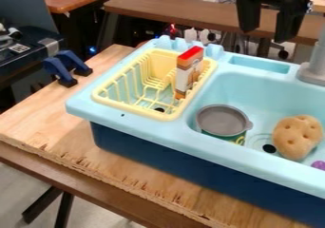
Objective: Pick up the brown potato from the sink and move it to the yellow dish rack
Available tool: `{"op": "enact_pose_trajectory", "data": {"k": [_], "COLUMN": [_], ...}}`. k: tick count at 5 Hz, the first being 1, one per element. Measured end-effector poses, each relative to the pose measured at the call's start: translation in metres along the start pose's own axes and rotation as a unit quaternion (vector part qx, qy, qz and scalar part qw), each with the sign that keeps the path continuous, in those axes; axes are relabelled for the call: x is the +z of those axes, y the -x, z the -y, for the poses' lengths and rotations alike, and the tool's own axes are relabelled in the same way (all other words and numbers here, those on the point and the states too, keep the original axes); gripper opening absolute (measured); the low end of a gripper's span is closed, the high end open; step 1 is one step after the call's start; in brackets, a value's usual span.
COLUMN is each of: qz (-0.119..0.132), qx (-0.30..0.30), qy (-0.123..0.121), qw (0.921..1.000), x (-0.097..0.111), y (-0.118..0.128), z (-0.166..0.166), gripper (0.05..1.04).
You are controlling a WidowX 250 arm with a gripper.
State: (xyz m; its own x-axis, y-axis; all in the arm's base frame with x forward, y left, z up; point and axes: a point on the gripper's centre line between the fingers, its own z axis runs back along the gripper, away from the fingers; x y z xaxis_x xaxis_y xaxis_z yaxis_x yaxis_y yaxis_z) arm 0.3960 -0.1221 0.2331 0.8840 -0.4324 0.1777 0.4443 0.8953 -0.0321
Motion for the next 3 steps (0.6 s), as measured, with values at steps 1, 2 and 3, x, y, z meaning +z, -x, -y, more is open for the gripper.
{"op": "enact_pose_trajectory", "data": {"k": [1,2,3], "qz": [-0.026,-0.027,-0.043], "qx": [0.001,-0.028,-0.056], "qy": [0.005,0.003,-0.010], "qw": [0.9996,0.9992,0.9975], "x": [-0.021,-0.029,-0.053], "y": [0.000,-0.003,0.000], "z": [-0.001,0.008,0.019], "gripper": [1.002,1.002,1.002]}}
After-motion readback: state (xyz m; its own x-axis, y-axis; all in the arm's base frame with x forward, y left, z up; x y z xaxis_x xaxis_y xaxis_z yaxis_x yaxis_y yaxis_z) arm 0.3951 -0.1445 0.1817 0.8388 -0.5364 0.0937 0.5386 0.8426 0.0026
